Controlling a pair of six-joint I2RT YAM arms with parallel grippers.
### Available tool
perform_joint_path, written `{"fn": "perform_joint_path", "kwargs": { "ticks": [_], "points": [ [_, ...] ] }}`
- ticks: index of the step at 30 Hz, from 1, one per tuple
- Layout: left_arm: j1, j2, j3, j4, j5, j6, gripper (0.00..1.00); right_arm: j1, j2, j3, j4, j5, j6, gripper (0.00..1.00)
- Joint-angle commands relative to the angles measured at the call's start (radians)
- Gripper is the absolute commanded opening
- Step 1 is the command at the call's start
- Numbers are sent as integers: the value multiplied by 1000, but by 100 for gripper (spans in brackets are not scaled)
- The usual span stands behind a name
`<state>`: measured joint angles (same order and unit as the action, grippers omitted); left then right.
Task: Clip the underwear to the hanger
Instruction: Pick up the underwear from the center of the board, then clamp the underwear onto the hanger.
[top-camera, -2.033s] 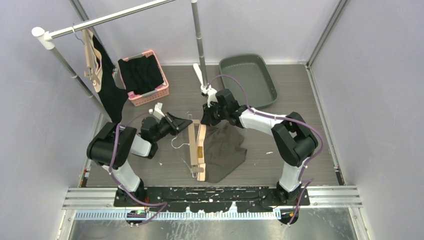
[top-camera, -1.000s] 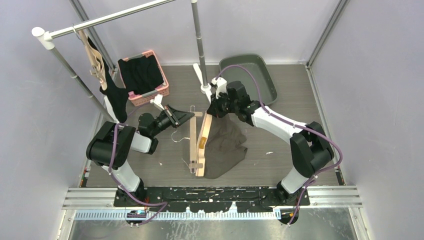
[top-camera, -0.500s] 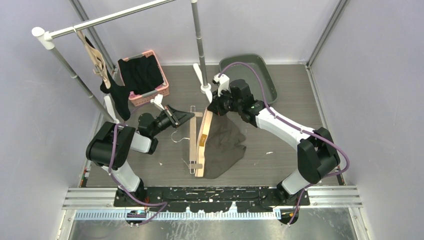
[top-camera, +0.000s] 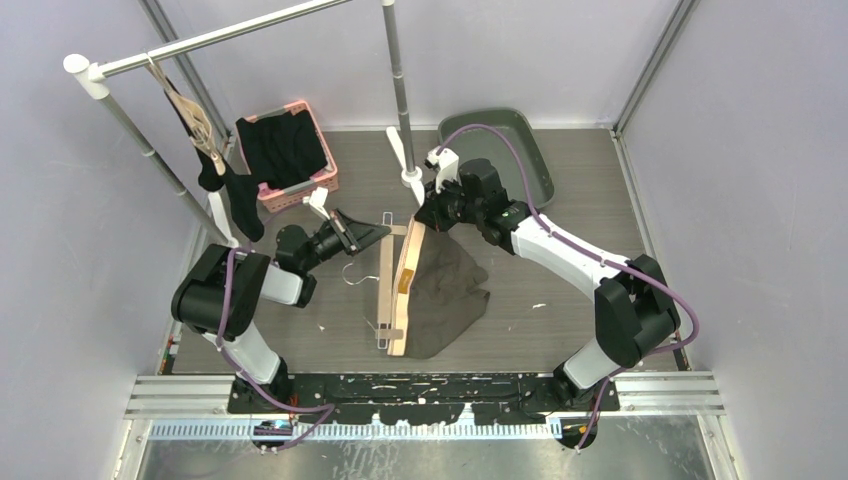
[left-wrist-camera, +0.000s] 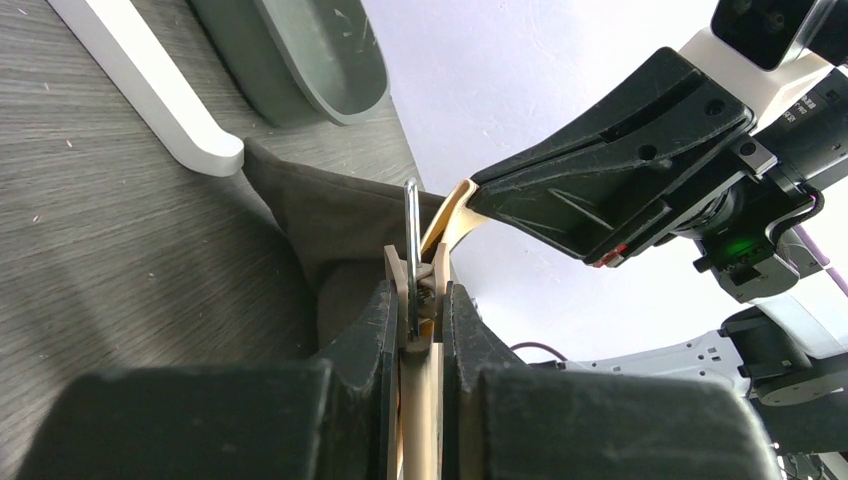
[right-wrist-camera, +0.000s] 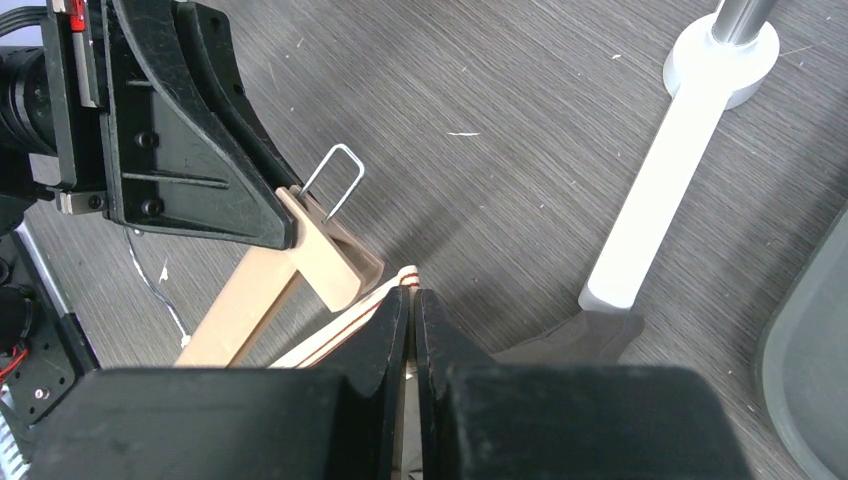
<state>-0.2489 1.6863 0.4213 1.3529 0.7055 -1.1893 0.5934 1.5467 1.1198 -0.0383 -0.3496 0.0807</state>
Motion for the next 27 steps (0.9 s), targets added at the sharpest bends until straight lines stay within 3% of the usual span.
{"fn": "perform_joint_path", "kwargs": {
  "ticks": [1, 27],
  "points": [
    [-11, -27, 35, 77, 26, 5, 0, -4, -40, 13, 59, 0, -12, 6],
    [-63, 12, 66, 77, 9, 16, 0, -6, -52, 20, 51, -1, -22, 6]
  ]
}}
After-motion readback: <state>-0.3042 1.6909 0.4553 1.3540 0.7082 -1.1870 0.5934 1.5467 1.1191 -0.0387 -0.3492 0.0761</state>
